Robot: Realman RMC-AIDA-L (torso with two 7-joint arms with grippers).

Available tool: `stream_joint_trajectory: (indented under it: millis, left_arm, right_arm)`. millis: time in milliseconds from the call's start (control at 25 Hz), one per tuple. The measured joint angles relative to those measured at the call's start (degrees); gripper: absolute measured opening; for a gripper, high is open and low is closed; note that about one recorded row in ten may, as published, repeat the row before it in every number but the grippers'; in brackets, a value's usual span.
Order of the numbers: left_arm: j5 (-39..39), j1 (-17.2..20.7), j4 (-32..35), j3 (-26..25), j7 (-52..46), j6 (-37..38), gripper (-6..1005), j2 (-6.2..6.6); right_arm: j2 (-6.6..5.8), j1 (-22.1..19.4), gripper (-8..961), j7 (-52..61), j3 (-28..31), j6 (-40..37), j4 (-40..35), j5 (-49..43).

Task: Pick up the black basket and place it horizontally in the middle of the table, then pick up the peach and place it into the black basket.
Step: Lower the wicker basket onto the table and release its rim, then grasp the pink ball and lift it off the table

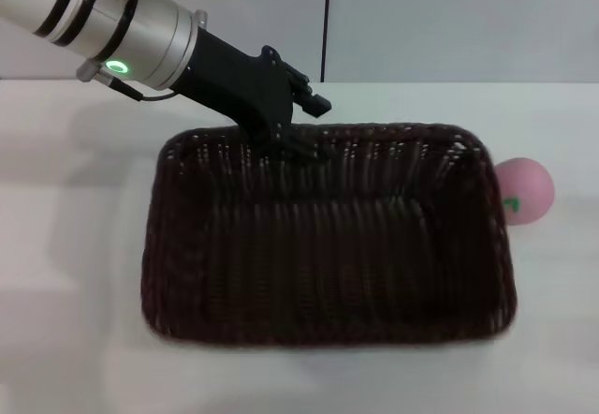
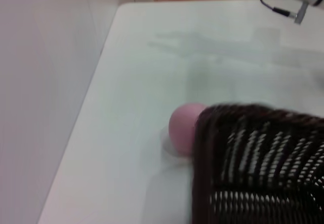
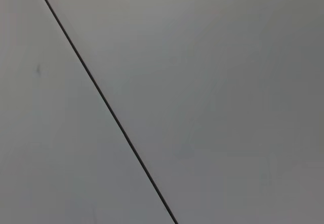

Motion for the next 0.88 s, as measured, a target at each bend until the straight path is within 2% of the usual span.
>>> stream_joint_trajectory:
  millis: [120, 200, 280, 400, 480, 520, 560, 600, 680, 720, 760, 840, 880]
  left_arm:
    - [-0.96, 0.71, 0.55, -0.08, 0.26, -1.14, 334, 0.00]
    - [-2.54, 1.64, 1.07, -0.28, 0.74, -2.22, 562, 0.02]
    - [-3.52, 2.24, 1.46, -0.37, 1.07, -2.76, 645, 0.04]
    - [-10.44, 6.46, 3.23, -1.21, 3.55, -6.38, 769, 0.18]
    - [-10.44, 6.46, 3.23, -1.21, 3.55, -6.38, 790, 0.18]
    - [-13.51, 7.91, 3.34, -1.83, 4.62, -7.68, 801, 0.18]
    - [-23.60, 12.32, 2.18, -4.00, 7.58, -11.38, 811, 0.13]
    - [-23.60, 12.32, 2.18, -4.00, 7.58, -11.38, 821, 0.13]
    - [-35.38, 16.42, -1.64, -6.02, 11.24, -14.54, 832, 0.10]
    - [-35.38, 16.42, -1.64, -6.02, 11.24, -14.54, 832, 0.10]
    - [-46.23, 19.52, -6.49, -7.11, 17.07, -15.08, 832, 0.03]
    - [-57.92, 22.05, -13.58, -7.59, 24.33, -13.68, 832, 0.08]
    - [-62.55, 22.84, -16.87, -7.69, 27.17, -12.47, 832, 0.16]
  right_arm:
    - [0.00, -0.03, 484, 0.00, 0.00, 0.06, 0.06, 0.00]
    - [0.00, -0.04, 484, 0.00, 0.00, 0.11, 0.07, 0.00]
    - [0.00, -0.05, 485, 0.00, 0.00, 0.12, 0.08, 0.00]
    - [-0.02, -0.06, 485, 0.00, -0.04, 0.14, 0.06, -0.22]
    - [-0.21, -0.15, 486, 0.00, -0.06, 0.33, -0.26, -1.16]
    - [-0.32, -0.24, 486, 0.00, -0.07, 0.42, -0.55, -1.72]
    - [-0.49, -0.46, 486, 0.00, -0.09, 0.57, -1.22, -2.55]
    - [-0.60, -0.70, 486, 0.00, -0.08, 0.71, -2.08, -3.35]
    - [-0.68, -1.47, 487, 0.10, -0.09, 1.05, -4.73, -5.86]
    - [-0.69, -1.94, 487, 0.67, -0.09, 1.28, -6.49, -7.63]
    - [-0.71, -2.32, 487, 1.48, -0.10, 1.58, -8.31, -9.47]
    - [-1.54, -3.31, 487, 7.85, -0.08, 3.56, -14.23, -17.39]
    - [-1.54, -3.31, 487, 7.85, -0.08, 3.56, -14.23, -17.39]
